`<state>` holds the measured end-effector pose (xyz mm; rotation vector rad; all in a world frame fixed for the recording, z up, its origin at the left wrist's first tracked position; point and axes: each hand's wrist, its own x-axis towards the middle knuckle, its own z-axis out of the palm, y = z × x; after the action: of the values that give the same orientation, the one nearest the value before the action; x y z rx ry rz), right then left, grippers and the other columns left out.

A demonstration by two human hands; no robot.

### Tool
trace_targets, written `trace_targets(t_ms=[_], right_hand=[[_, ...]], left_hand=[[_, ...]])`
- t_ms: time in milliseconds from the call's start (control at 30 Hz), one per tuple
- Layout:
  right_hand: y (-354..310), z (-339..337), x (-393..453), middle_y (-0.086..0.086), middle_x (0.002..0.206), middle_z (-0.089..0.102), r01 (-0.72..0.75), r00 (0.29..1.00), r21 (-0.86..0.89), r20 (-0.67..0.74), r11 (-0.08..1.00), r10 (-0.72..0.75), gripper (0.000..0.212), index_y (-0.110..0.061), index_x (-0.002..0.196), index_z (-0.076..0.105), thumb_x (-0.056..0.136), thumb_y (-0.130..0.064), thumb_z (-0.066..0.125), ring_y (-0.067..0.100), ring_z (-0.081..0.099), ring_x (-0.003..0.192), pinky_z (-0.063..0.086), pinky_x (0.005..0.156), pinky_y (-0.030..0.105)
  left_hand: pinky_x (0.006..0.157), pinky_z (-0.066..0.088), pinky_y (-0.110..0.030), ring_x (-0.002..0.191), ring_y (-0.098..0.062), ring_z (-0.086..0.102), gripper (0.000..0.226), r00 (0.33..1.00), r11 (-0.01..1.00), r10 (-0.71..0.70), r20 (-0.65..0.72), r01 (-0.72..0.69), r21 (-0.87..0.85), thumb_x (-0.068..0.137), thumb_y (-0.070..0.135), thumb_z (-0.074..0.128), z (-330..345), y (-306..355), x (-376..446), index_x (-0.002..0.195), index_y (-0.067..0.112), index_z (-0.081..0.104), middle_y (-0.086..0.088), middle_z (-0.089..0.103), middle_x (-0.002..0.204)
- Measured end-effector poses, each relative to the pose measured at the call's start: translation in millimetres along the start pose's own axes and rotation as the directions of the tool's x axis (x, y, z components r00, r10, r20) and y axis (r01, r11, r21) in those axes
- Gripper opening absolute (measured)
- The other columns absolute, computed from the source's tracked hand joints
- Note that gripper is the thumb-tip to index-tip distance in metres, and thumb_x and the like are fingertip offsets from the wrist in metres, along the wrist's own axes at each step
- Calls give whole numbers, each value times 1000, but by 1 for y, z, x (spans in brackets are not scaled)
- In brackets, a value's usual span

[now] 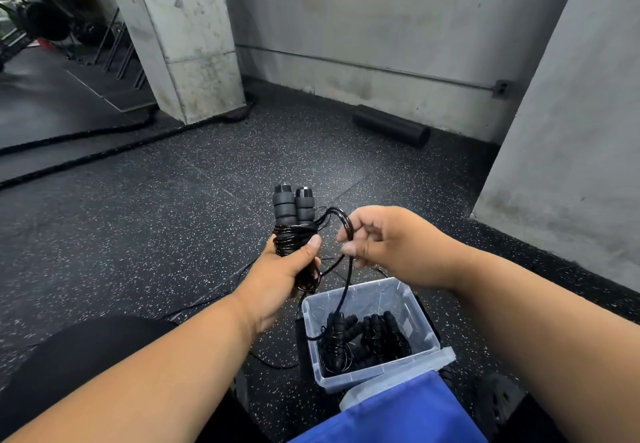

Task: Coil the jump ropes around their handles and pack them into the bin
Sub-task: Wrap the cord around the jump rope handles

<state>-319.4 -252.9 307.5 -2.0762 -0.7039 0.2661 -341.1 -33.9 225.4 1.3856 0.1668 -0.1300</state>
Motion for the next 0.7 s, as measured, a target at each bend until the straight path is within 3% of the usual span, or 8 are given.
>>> trace_targets(t_ms=[100, 200, 267, 367, 533, 633, 700], right_hand=[[2, -7, 1, 1, 79, 71, 33, 996, -12, -87, 999, -34, 6, -25, 100, 71, 100, -21, 66, 18, 71, 77, 61, 80, 42], [5, -15, 3, 4, 70, 65, 54, 981, -14, -188, 998, -56, 15, -18, 93, 70, 101, -30, 64, 24, 59, 61, 54, 59, 35], [10, -13, 5, 1, 63, 59, 47, 970, 19, -239, 999, -41, 18, -16, 91, 69, 102, -29, 63, 15, 52, 55, 44, 52, 26], [16, -5, 6, 2, 66, 61, 7, 958, 85, -285, 996, 18, 18, -12, 92, 65, 104, -26, 61, 17, 59, 58, 50, 56, 28], [13, 16, 5, 3, 69, 65, -53, 974, 98, -215, 994, 73, 24, -11, 89, 56, 107, -26, 53, 16, 58, 56, 49, 57, 24], [14, 27, 8, 6, 62, 59, -150, 969, 247, -157, 957, 193, 39, 2, 90, 56, 109, -32, 47, 19, 50, 52, 42, 52, 28], [20, 26, 10, 7, 58, 51, -246, 951, 316, -102, 916, 290, 39, -4, 82, 54, 108, -32, 46, 17, 40, 48, 33, 48, 28]], left_hand=[[65, 57, -34, 80, -21, 71, 57, 999, 999, -33, 35, 33, 20, 76, 50, 80, 0, 5, -4, 120, 24, 56, -6, 73, 92], [52, 59, -31, 81, -20, 71, 53, 996, 998, -64, 63, 66, -23, 78, 47, 77, 0, 9, -8, 121, 21, 57, -5, 72, 91], [54, 62, -33, 83, -21, 73, 58, 993, 995, -88, 83, 92, -46, 77, 47, 78, 1, 11, -11, 122, 16, 59, -7, 72, 92], [62, 65, -39, 88, -22, 75, 66, 989, 993, -114, 90, 116, -20, 75, 50, 78, 7, 10, -15, 126, 13, 59, -7, 73, 96], [70, 65, -43, 94, -27, 76, 59, 989, 993, -112, 100, 114, -18, 78, 50, 77, 14, 5, -19, 123, 15, 59, -5, 73, 94], [72, 65, -43, 93, -27, 76, 58, 989, 993, -110, 103, 114, -34, 78, 50, 76, 16, 5, -21, 120, 13, 63, -5, 74, 95], [72, 65, -41, 89, -23, 75, 58, 992, 993, -92, 88, 97, -60, 76, 50, 77, 16, 9, -21, 119, 14, 63, -6, 75, 95]])
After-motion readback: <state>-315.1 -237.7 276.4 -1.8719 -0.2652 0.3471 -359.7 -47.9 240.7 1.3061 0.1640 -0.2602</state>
